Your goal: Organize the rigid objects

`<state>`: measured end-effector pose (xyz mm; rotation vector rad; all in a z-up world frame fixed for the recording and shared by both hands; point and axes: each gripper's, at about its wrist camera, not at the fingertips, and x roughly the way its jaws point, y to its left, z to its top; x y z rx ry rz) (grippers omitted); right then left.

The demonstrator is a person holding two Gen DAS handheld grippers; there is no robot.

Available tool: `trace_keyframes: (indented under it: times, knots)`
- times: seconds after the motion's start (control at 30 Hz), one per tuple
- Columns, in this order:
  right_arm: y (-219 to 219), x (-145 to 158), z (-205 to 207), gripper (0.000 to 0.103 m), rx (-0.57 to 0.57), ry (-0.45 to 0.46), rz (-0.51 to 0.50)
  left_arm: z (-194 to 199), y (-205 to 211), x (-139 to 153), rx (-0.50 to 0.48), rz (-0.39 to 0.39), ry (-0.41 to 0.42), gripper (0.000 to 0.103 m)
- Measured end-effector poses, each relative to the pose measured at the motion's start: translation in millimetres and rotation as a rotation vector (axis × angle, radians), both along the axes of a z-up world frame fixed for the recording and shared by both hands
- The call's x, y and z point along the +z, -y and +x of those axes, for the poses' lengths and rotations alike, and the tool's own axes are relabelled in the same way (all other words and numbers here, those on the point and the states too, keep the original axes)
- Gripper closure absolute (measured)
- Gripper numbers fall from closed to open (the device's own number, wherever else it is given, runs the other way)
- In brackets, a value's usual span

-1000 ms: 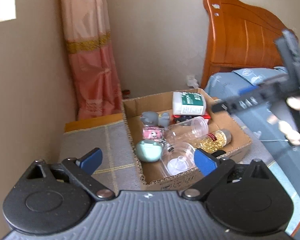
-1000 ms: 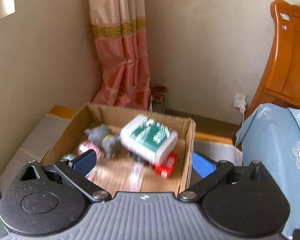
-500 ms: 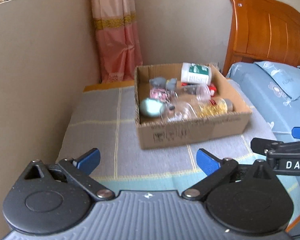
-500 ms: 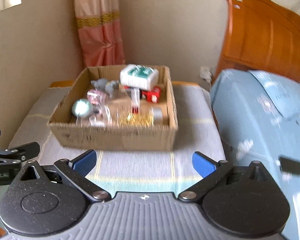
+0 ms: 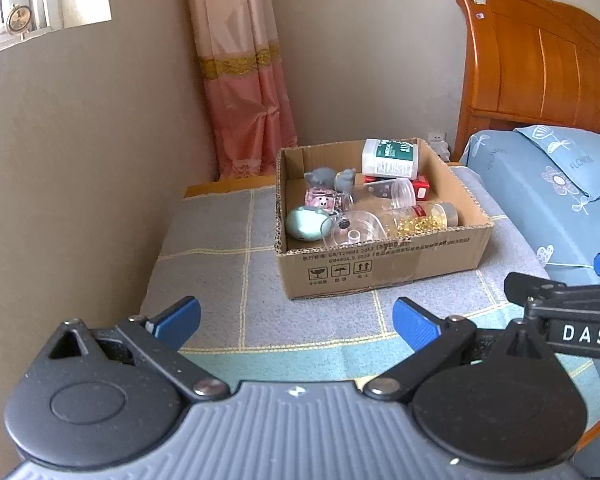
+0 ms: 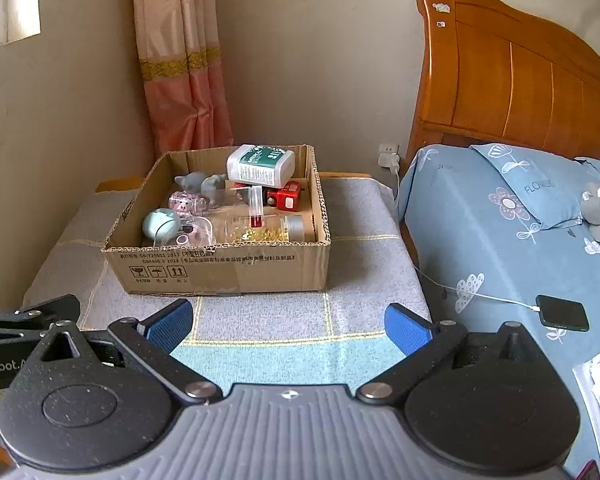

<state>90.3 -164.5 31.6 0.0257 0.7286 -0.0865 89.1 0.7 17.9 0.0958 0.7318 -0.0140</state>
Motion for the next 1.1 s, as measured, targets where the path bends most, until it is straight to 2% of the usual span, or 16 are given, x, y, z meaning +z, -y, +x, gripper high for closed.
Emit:
trace_keyframes:
  times: [1.1]
  knots:
    - [1.7,1.6,-0.5,0.000,-0.001,0.011,0.000,-3.7,-1.2,8.5,0.028,0.001,0.012,0.001]
